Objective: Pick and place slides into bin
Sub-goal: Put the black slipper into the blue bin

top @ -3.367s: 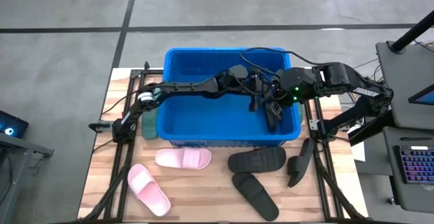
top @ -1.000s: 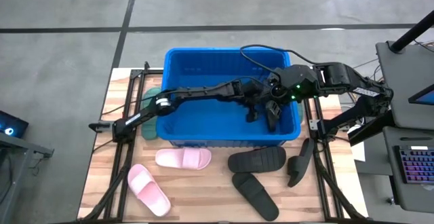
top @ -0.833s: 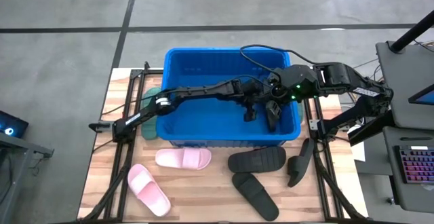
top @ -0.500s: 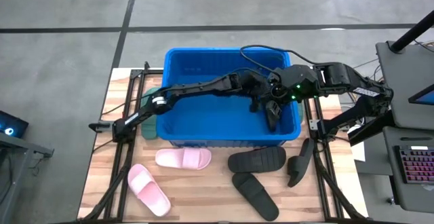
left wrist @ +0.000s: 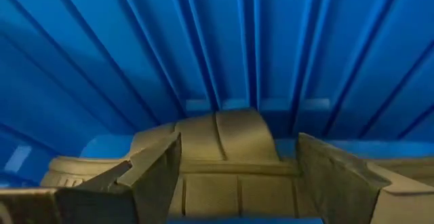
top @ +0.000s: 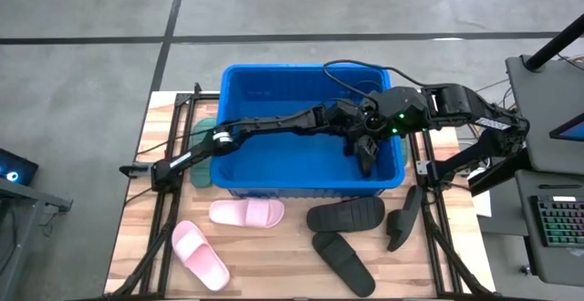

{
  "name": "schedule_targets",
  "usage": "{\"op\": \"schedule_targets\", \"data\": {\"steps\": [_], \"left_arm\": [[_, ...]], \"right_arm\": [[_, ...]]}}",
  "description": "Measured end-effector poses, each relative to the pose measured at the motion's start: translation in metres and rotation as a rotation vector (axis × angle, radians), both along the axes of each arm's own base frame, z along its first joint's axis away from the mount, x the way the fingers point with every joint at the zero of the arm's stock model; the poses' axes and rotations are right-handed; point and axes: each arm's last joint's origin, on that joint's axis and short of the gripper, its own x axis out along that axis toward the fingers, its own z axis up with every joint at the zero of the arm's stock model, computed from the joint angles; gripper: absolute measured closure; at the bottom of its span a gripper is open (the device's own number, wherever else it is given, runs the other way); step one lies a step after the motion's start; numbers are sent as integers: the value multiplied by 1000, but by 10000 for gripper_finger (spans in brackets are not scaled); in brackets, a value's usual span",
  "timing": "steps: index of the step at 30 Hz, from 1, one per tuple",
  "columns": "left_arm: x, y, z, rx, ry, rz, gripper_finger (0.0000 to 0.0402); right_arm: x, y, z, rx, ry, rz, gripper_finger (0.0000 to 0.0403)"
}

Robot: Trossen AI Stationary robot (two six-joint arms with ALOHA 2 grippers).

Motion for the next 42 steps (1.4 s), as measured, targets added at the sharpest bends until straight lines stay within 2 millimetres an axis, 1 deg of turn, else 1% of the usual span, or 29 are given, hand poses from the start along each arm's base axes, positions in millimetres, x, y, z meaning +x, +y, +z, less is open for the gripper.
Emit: {"op": "schedule_targets", "data": {"steps": [4, 13, 17, 20, 24, 26, 29, 31, 34, 38, 40, 42], "left_arm": [[-5, -1, -5, -20, 87, 13, 130], [-18, 2, 5, -29, 170, 41, 130], [-25, 2, 5, -46, 244, 47, 130], [-29, 3, 2, -56, 288, 51, 130], [-29, 3, -1, -58, 300, 58, 130], [-32, 2, -3, -64, 340, 63, 130], [-39, 2, -15, -74, 446, 79, 130], [-39, 3, -25, -88, 469, 78, 130], [-40, 2, -20, -69, 459, 86, 130], [-40, 1, -21, -34, 477, 117, 130], [-41, 1, -13, -28, 455, 120, 130], [-37, 2, -4, -15, 393, 122, 130]], "right_arm": [[0, 0, 0, 0, -1, 0, 394], [0, 0, 0, 0, 0, 0, 394], [0, 0, 0, -3, 1, 3, 394], [0, 0, 0, -9, 1, 9, 394], [0, 0, 1, -11, -3, 11, 394], [0, 0, 1, -10, -4, 10, 394], [0, 0, 1, -10, -5, 10, 394], [0, 0, 1, -10, -5, 10, 394], [0, 0, 1, -11, -6, 11, 394], [0, 0, 1, -12, -5, 13, 394], [0, 0, 1, -14, -5, 15, 394], [0, 0, 1, -17, -4, 18, 394]]}}
